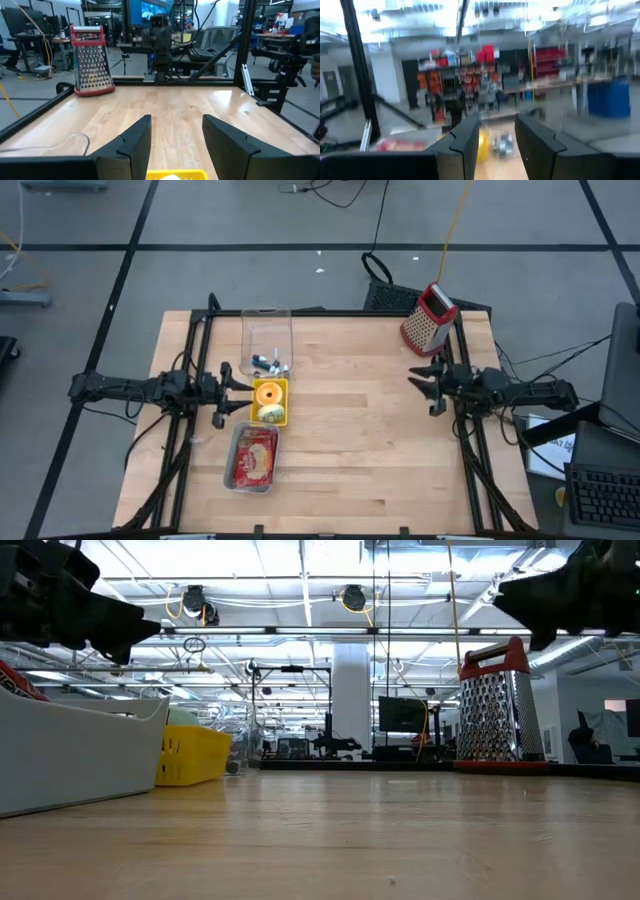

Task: Pick & Place Food Item
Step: Return to Home Position

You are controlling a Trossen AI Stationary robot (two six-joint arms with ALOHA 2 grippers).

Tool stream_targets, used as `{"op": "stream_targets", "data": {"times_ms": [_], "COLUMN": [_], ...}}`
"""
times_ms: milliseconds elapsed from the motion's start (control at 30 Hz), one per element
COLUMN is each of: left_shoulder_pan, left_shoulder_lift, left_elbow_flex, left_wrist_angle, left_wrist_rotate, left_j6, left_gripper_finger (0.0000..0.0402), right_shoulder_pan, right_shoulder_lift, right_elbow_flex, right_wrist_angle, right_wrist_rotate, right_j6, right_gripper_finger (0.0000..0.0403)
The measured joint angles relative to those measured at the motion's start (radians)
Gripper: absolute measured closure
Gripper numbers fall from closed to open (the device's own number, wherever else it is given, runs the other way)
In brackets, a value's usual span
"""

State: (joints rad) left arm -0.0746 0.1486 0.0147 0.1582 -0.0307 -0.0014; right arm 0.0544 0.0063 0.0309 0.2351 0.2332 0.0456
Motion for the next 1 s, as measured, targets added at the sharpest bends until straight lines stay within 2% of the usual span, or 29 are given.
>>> {"op": "stream_targets", "data": {"times_ms": [167, 500, 800, 1000], "left_shoulder_pan": [0.000, 0.000, 0.000, 0.000], "left_shoulder_lift": [0.002, 0.002, 0.002, 0.002], "left_elbow_flex": [0.000, 0.000, 0.000, 0.000], "left_wrist_angle": [-0.004, -0.005, -0.005, -0.005], "left_wrist_rotate": [0.000, 0.000, -0.001, -0.001], "left_j6": [-0.030, -0.030, -0.029, -0.029], "left_gripper_finger": [0.0222, 0.0222, 0.0222, 0.0222], "right_shoulder_pan": [0.000, 0.000, 0.000, 0.000], "right_shoulder_lift": [0.028, 0.069, 0.095, 0.095], "right_elbow_flex": [-0.012, -0.014, -0.015, -0.016], "right_wrist_angle": [-0.023, -0.157, -0.144, -0.142], "right_wrist_rotate": [-0.015, -0.054, -0.052, -0.052], "right_j6": [0.050, 0.021, 0.104, 0.098], "right_gripper_finger": [0.0285, 0.0284, 0.0287, 0.0285]}}
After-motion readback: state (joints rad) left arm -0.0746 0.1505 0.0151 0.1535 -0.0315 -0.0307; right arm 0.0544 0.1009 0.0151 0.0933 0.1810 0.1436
